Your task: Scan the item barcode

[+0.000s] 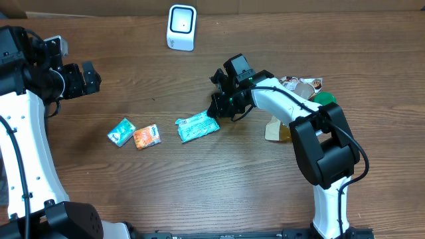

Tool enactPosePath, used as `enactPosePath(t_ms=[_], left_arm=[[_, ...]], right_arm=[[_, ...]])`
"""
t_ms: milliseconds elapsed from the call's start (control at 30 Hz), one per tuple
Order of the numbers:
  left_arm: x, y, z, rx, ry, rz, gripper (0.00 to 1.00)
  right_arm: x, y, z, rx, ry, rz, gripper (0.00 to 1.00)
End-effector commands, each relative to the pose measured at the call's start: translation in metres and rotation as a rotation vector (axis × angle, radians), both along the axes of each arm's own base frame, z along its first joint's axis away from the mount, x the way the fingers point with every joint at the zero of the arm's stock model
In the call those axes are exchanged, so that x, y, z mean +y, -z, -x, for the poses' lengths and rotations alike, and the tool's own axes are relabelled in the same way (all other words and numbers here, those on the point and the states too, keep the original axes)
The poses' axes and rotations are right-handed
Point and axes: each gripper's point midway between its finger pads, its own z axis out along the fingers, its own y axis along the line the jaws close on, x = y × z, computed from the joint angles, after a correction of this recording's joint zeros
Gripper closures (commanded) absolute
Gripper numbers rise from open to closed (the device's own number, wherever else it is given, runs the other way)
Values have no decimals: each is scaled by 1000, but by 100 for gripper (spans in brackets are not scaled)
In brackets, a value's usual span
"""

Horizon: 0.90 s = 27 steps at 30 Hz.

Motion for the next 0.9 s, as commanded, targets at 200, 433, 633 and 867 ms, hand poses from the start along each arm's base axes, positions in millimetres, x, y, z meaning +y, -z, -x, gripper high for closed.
enactPosePath(t_ms=[200, 433, 633, 867], left_arm=[[-1, -3, 0, -12, 27, -13, 0], [-2, -3, 0, -12, 27, -13, 0], [-2, -3, 0, -12, 27, -13, 0], [-2, -3, 0, -12, 27, -13, 0]], right_arm=[[-6, -23, -1, -1, 7, -65, 96], [-6, -42, 3, -27, -21, -87, 96], [0, -62, 11, -43, -80, -151, 96], [-1, -79, 13, -67, -81, -160, 96]])
